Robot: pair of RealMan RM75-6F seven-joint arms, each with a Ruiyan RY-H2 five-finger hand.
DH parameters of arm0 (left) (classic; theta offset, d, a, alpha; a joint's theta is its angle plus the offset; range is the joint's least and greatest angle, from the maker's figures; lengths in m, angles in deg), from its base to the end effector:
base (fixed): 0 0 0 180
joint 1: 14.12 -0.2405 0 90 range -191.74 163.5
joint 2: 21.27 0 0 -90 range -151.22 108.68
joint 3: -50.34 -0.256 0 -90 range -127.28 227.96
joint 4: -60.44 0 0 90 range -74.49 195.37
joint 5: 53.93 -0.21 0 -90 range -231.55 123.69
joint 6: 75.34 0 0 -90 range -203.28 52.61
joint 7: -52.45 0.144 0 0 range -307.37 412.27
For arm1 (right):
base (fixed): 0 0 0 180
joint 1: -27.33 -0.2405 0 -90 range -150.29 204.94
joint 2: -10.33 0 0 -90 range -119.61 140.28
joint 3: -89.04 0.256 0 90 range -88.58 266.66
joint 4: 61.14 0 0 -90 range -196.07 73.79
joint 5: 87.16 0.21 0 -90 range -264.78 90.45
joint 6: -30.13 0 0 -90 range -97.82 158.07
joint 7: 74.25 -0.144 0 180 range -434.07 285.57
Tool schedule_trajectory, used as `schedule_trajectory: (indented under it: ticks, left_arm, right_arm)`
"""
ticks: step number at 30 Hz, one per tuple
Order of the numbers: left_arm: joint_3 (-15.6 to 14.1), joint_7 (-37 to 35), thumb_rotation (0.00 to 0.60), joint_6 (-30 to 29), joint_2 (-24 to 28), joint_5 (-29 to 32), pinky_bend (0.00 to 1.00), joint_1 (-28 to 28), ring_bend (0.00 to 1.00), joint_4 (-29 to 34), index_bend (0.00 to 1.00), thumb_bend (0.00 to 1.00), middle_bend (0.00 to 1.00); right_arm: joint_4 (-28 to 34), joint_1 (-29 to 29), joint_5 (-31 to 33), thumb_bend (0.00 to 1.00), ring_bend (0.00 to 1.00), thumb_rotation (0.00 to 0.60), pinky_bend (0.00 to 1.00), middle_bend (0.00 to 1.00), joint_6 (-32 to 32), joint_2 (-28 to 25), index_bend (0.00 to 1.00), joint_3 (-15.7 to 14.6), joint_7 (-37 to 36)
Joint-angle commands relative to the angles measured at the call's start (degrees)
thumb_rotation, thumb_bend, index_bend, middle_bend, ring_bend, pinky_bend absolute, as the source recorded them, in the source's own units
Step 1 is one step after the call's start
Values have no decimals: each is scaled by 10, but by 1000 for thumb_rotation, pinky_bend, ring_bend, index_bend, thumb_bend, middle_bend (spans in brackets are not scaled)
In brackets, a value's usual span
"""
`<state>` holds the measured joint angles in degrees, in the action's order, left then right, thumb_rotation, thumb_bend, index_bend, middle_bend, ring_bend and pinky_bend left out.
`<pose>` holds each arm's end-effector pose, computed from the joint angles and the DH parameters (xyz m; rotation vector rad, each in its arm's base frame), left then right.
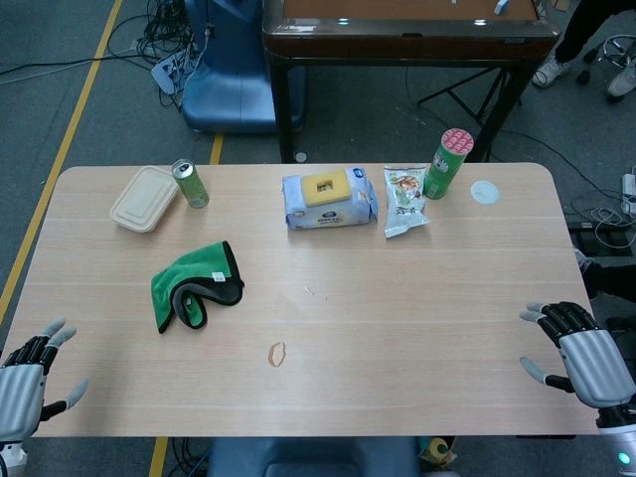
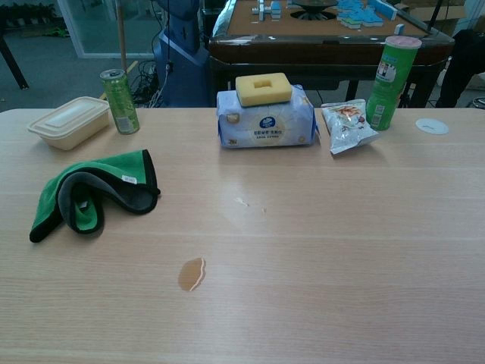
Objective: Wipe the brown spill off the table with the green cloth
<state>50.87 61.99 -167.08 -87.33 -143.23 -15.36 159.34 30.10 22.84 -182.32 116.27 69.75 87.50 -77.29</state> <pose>-0.2916 0.1395 0.1475 -1.3351 -0.8781 -0.8842 -0.3070 -0.1617 0.1697 1.5633 -0.8557 0.9013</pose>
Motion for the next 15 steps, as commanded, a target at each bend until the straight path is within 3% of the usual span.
schedule_trajectory:
  ticks: [1,8,15]
  left_arm:
    - [-1,0,600,3,0,-2,288,1,202,-1,216,194,134]
    - [2,-9,600,15,1,-12,288,15,202,-9,218,193,134]
    - [14,-39,600,89,9,-32,284,77,202,-34,218,193,134]
  right_arm:
    - [0,3,-2,288,215,600,169,262,4,0,291,-1,-1]
    - [10,7,-11,288,215,600,169,262,21,-10,291,3,9]
    - [29,13,-18,288,215,600,169,261,46,-24,292,10,27]
